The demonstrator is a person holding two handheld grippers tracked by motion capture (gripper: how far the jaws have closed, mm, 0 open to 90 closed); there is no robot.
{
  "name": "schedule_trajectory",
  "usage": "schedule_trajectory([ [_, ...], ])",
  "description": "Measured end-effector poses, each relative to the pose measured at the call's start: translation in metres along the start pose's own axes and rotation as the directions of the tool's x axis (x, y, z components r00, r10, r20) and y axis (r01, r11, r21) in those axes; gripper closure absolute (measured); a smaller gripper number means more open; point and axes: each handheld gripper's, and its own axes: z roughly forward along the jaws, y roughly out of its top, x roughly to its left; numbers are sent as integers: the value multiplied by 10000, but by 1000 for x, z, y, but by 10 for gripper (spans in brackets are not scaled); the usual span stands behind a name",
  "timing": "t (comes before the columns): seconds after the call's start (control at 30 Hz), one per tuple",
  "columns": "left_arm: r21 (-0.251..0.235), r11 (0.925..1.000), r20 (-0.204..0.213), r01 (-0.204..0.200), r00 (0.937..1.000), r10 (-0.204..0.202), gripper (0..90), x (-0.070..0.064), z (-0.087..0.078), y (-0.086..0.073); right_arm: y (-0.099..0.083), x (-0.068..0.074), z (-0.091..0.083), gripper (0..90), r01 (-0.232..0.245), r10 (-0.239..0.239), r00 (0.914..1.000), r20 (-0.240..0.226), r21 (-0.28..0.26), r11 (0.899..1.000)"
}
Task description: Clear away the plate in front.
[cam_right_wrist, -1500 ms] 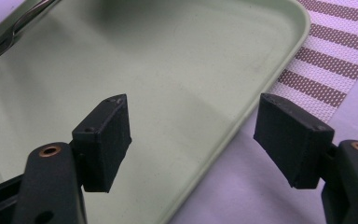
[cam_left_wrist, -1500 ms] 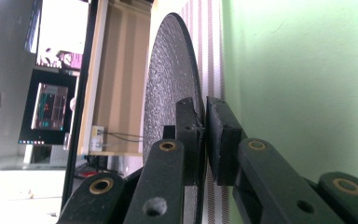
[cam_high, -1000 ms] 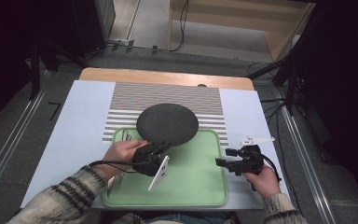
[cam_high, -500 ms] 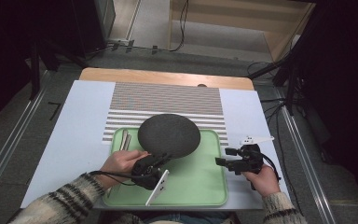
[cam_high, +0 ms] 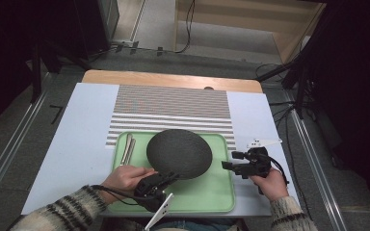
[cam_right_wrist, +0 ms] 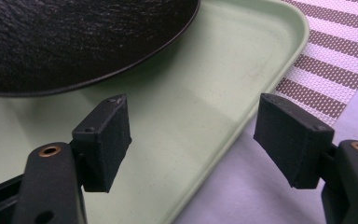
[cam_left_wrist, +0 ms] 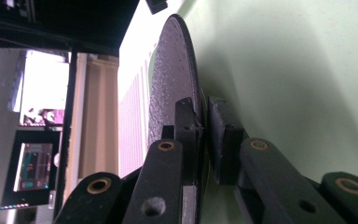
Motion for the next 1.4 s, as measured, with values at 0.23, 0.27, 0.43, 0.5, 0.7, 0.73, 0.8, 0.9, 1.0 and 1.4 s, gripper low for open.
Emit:
schedule_trajectory([
  [0.23,-113,9989,616,-461,9970,467,871,-10,5,-3,1,0,1,251,37,-37,10000,-1,2,10000],
  [0.27,-128,9993,710,-356,9968,364,865,-9,5,-4,1,0,1,251,38,-38,10000,-5,-3,10000],
  [0.43,-266,9986,1075,449,9933,-418,843,-10,7,-6,0,1,1,251,30,-30,10000,-8,12,10000],
  [0.5,-281,9985,1152,460,9924,-425,841,-10,7,-5,0,1,1,251,28,-28,10000,-8,9,10000],
  [0.7,-492,9955,1631,813,9840,-723,811,-16,9,-4,1,0,0,251,28,-28,10000,20,-14,10000],
  [0.73,-489,9964,1661,686,9843,-596,804,-18,9,-3,0,0,0,251,40,-40,10000,23,5,10000],
  [0.8,-387,9972,1911,639,9800,-554,790,-19,11,-4,0,0,1,251,45,-45,10000,37,9,10000],
  [0.9,-422,9935,2207,1057,9708,-939,770,-17,12,-7,1,1,1,251,34,-34,10000,20,2,10000],
  [1.0,-410,9911,2383,1268,9645,-1135,761,-16,13,-8,0,0,1,250,39,-39,10000,32,12,10000],
  [1.4,-235,9507,2582,3093,9205,-2931,501,-5,19,-16,1,1,2,251,68,-68,10000,8,96,9999],
])
